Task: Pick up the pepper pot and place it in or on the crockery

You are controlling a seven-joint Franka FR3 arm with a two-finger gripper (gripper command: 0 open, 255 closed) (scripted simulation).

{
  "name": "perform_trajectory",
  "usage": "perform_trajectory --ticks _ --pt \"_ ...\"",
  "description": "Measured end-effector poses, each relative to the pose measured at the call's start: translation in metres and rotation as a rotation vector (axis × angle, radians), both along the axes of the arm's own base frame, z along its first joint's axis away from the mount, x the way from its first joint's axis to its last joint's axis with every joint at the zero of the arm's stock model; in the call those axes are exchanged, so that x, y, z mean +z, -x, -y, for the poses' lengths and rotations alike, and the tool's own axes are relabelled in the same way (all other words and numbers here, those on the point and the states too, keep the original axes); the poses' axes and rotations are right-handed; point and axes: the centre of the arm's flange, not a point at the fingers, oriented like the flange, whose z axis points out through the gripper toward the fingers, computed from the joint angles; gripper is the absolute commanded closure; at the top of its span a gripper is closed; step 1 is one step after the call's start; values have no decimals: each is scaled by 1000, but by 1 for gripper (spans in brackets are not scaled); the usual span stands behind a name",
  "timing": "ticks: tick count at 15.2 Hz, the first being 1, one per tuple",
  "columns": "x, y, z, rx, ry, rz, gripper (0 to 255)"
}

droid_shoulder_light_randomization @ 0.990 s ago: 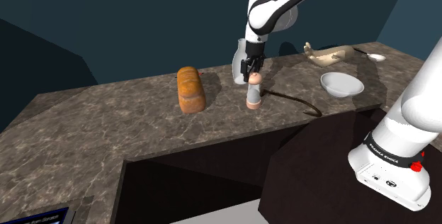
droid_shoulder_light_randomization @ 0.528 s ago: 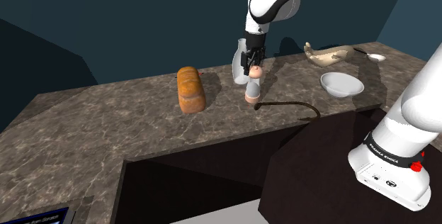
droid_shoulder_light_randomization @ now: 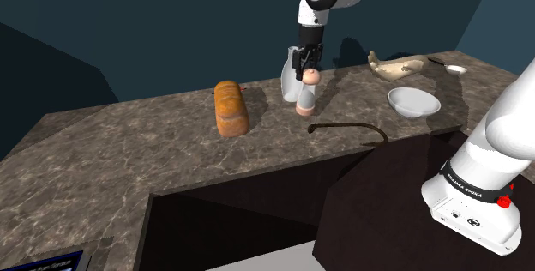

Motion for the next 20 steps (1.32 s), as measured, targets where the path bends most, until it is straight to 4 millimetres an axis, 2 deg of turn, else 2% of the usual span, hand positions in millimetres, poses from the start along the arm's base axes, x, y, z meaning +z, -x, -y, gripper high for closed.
perform_trajectory --ticks 11,13,15,20 --pt "56 -1 -1 0 0 0 255" --pt "61 5 13 0 0 0 255" --pt "66 19 32 -1 0 0 255" --pt "76 47 90 -1 0 0 255"
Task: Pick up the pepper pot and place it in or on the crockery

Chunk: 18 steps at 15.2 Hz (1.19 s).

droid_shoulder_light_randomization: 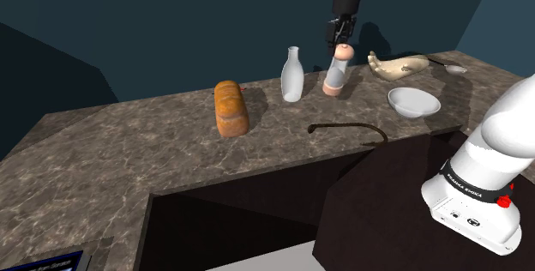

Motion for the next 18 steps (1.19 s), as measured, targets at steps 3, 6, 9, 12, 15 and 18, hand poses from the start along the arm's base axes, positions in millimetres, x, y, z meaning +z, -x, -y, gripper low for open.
perform_trajectory --ticks 3,6,9,12,15,18 --pt "7 18 35 0 0 0 255" --pt "12 37 73 0 0 0 255" --pt "18 51 107 0 0 0 255" --pt "24 71 142 -1 0 0 255" --pt "29 89 177 0 0 0 255" --pt "31 106 213 0 0 0 255"
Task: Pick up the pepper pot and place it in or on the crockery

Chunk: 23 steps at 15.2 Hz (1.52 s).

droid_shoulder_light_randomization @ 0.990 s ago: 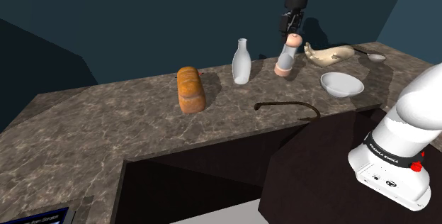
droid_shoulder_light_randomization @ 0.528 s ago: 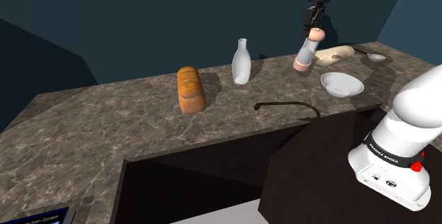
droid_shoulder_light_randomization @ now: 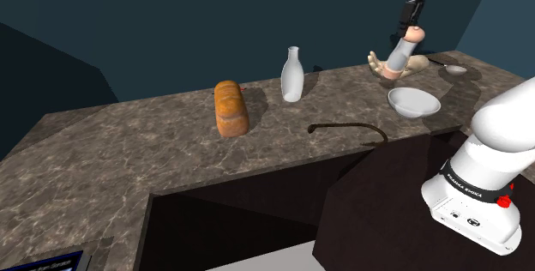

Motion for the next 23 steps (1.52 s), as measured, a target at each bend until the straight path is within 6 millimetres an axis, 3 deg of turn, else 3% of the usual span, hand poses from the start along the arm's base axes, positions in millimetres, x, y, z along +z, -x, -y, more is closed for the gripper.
perform_trajectory --ticks 9,14,23 --pt "21 51 103 0 0 0 255" --pt "1 57 112 1 0 0 255" --pt "-48 58 111 2 -1 -1 255"
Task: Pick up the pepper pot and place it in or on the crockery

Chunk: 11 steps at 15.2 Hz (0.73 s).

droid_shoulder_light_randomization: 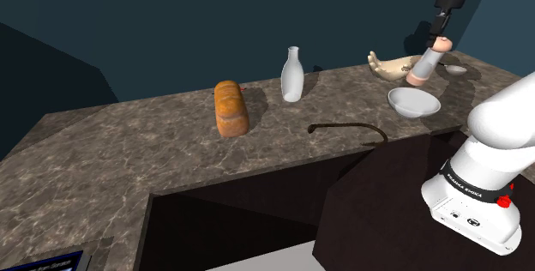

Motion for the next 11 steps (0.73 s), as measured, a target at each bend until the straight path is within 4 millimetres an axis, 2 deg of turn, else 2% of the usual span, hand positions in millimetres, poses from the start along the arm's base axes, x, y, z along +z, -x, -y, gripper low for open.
perform_trajectory --ticks 11 --pt "-58 1 1 0 0 0 255"
